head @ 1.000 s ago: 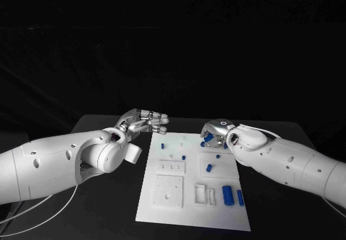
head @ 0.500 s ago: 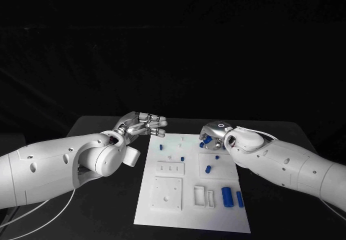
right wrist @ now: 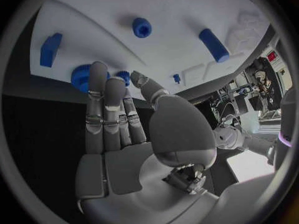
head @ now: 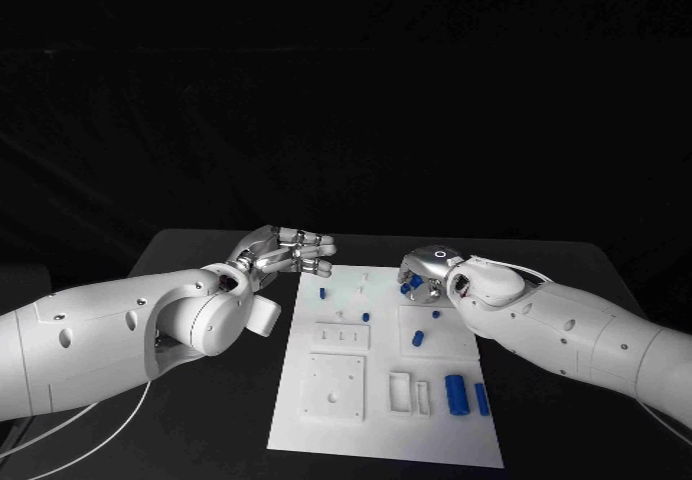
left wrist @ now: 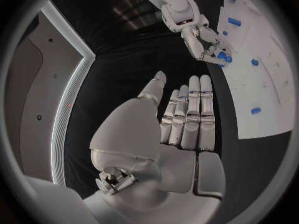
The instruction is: Assemble the parts on the task board
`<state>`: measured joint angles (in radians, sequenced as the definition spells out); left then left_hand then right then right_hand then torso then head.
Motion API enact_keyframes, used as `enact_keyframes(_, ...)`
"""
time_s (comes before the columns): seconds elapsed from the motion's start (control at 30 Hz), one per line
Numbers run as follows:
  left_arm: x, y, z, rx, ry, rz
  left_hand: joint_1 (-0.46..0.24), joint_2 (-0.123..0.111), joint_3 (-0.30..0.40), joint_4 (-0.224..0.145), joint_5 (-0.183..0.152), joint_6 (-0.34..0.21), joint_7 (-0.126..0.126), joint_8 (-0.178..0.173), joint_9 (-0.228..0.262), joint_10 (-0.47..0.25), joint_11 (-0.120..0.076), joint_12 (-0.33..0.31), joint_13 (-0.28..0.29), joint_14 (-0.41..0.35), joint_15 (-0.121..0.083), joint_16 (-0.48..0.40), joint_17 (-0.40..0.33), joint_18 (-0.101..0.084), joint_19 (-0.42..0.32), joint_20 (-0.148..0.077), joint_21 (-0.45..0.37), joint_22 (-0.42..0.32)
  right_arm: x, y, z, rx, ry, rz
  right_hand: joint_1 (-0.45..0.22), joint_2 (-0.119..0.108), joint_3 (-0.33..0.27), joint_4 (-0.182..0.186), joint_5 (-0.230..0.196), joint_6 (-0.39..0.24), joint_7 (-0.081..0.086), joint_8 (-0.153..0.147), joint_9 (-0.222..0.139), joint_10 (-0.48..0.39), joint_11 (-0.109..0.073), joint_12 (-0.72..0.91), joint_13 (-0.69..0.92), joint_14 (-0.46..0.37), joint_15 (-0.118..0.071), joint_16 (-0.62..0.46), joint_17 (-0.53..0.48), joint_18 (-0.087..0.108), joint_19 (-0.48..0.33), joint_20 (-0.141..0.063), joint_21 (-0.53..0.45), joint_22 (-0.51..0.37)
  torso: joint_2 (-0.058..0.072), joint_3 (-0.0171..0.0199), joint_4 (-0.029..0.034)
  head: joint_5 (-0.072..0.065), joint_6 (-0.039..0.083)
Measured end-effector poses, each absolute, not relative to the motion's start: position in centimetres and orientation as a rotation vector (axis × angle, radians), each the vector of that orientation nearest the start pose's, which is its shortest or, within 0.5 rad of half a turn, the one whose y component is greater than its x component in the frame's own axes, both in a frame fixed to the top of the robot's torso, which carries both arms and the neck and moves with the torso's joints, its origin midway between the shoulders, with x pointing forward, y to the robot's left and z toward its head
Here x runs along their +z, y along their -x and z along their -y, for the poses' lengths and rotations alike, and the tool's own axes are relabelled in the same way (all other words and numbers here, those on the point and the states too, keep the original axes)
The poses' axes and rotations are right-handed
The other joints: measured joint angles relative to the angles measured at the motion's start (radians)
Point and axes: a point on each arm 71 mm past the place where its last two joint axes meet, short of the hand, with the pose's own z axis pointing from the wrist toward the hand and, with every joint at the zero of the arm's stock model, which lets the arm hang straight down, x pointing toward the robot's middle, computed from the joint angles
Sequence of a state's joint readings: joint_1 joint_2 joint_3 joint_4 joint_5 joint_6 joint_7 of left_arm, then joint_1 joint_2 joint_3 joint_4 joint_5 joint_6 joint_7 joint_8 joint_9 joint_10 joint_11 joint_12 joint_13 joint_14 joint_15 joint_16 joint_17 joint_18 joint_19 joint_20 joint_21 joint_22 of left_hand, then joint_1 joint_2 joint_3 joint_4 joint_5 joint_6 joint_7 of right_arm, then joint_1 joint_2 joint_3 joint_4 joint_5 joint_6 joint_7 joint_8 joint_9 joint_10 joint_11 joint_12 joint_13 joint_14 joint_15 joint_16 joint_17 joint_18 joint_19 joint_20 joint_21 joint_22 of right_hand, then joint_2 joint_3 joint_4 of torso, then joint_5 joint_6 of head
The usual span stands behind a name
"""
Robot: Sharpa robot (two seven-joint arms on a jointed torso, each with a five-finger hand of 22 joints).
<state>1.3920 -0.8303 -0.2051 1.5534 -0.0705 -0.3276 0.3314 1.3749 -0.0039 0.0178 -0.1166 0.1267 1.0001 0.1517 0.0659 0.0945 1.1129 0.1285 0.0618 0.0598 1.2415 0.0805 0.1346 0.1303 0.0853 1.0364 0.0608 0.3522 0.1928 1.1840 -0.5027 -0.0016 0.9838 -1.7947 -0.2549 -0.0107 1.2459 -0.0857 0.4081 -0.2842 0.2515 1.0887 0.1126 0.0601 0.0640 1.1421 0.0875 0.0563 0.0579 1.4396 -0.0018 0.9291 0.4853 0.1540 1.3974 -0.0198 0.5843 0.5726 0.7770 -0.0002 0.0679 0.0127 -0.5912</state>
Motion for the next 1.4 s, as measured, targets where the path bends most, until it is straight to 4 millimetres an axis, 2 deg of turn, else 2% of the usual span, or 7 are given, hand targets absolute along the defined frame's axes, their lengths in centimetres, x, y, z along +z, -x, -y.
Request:
enact_keyframes(0.1,-14.66,-49.45,-19.54,-1.473,0.922,-1.539,0.0,0.0,0.0,0.0,0.0,0.0,0.0,0.0,0.0,0.0,0.0,0.0,0.0,0.0,0.0,0.0,0.0,0.0,0.0,0.0,0.0,0.0,-21.33,-56.82,17.37,0.359,0.453,-1.61,-0.002,0.0,0.009,0.001,-0.008,0.007,0.0,0.0,0.0,0.005,-0.005,0.0,0.0,0.0,0.0,0.0,0.001,-0.001,0.003,-0.003,0.0,0.006,0.002,0.0,0.0,0.002,0.001)
enact_keyframes(0.47,-14.67,-49.51,-19.53,-1.471,0.923,-1.541,0.0,0.0,0.0,0.0,0.0,0.0,0.0,0.0,0.001,0.0,0.0,0.0,0.001,0.0,0.0,0.0,0.0,0.0,0.004,0.004,0.0,-0.004,-21.46,-56.86,17.43,0.354,0.453,-1.616,-0.002,0.0,0.055,0.002,-0.019,0.011,0.004,0.0,0.0,0.018,-0.003,0.0,0.0,-0.003,-0.003,0.006,0.003,-0.008,0.0,-0.007,-0.004,0.037,0.01,0.0005,0.0003,0.002,0.003)
enact_keyframes(0.73,-14.67,-49.53,-19.56,-1.469,0.924,-1.542,0.0,0.0,0.0,0.0,0.0,0.0,0.0,0.0,0.001,0.0,0.0,0.0,0.001,0.0,0.0,0.0,0.0,0.0,0.004,0.004,0.0,-0.006,-21.44,-56.82,17.38,0.356,0.454,-1.612,-0.012,0.011,0.111,0.005,-0.07,0.048,0.001,0.0,-0.001,0.069,-0.019,0.0,-0.001,-0.006,-0.012,0.006,0.004,-0.016,0.003,-0.018,0.014,0.074,0.013,0.0007,0.0004,0.003,0.003)
enact_keyframes(0.93,-14.68,-49.61,-19.67,-1.466,0.926,-1.541,0.0,0.0,-0.002,0.002,0.0,0.0,0.0,0.0,0.001,0.0,0.0,0.0,0.001,0.0,0.0,0.0,0.0,0.0,0.004,0.004,0.0,-0.007,-21.3,-56.73,17.21,0.363,0.451,-1.594,-0.003,0.028,0.161,0.003,-0.154,0.097,-0.01,0.001,0.0,0.124,-0.032,-0.006,0.0,0.0,-0.025,0.006,0.004,-0.024,-0.008,-0.029,0.042,0.115,0.014,0.0007,0.0005,0.003,0.004)
enact_keyframes(1.0,-14.69,-49.65,-19.73,-1.464,0.927,-1.54,0.0,0.0,-0.003,0.003,0.0,0.0,0.0,0.0,0.001,0.0,0.0,0.0,0.001,0.0,0.0,0.0,0.0,0.0,0.004,0.004,0.0,-0.007,-21.24,-56.71,17.18,0.365,0.449,-1.586,-0.002,0.029,0.178,0.004,-0.165,0.108,-0.014,0.001,0.001,0.133,-0.036,-0.006,0.0,-0.003,-0.029,0.006,0.007,-0.025,-0.01,-0.031,0.047,0.127,0.015,0.0007,0.0006,0.002,0.006)
enact_keyframes(1.2,-14.71,-49.78,-19.9,-1.458,0.929,-1.539,0.0,0.0,-0.003,0.003,0.0,0.0,0.0,0.0,0.001,0.0,0.0,0.0,0.001,0.0,0.0,0.0,0.0,0.0,0.004,0.004,0.0,-0.007,-20.89,-56.58,16.95,0.375,0.438,-1.546,-0.001,0.029,0.206,0.008,-0.167,0.143,-0.025,-0.003,0.001,0.149,-0.024,-0.001,0.0,-0.007,-0.043,0.006,0.015,-0.04,-0.02,-0.052,0.077,0.178,0.017,0.0004,0.0007,0.001,0.009)
enact_keyframes(1.4,-14.74,-49.87,-19.99,-1.454,0.93,-1.538,0.0,0.0,-0.003,0.003,0.0,0.0,0.0,0.0,0.001,-0.004,0.004,0.0,0.0,0.0,0.0,0.0,0.0,0.0,0.004,0.004,0.0,-0.008,-20.5,-56.38,16.53,0.385,0.422,-1.506,0.0,0.028,0.212,0.008,-0.17,0.152,-0.027,0.001,0.001,0.152,-0.023,0.0,0.0,-0.004,-0.046,0.006,0.021,-0.047,-0.022,-0.057,0.093,0.248,0.018,0.0002,0.001,0.002,0.013)
